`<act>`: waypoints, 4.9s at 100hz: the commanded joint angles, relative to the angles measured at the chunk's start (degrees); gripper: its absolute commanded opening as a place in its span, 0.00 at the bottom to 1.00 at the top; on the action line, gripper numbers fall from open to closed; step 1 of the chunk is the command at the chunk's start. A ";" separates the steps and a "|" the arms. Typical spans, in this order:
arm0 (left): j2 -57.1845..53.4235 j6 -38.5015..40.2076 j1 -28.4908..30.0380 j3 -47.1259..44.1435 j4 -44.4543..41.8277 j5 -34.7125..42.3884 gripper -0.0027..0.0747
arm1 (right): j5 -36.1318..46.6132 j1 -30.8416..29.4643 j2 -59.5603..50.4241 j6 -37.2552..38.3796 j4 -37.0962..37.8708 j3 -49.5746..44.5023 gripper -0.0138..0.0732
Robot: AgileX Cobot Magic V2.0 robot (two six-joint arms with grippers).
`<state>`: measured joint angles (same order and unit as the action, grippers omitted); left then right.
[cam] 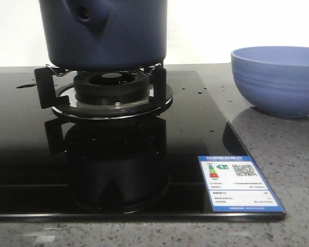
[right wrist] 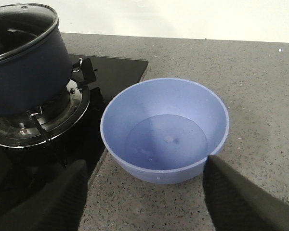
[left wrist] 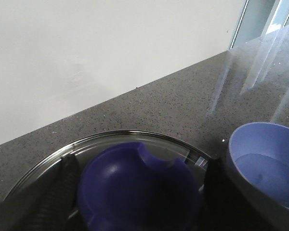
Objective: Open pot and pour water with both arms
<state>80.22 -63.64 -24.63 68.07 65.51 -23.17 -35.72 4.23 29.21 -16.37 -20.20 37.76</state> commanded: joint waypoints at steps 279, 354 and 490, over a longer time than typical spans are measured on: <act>-9.70 -4.85 10.96 3.93 3.65 0.51 0.54 | -0.34 0.16 13.62 0.30 -0.34 6.06 0.69; -13.94 -1.85 33.04 3.93 3.55 -12.45 0.54 | -24.86 -4.21 53.70 12.59 21.30 39.20 0.69; -13.70 -1.85 33.04 3.80 3.65 -12.89 0.54 | -36.67 -5.32 59.93 5.67 1.68 67.30 0.11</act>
<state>68.21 -66.10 8.33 69.61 65.42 -38.23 -71.60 -2.62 91.38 -10.19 -15.70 99.88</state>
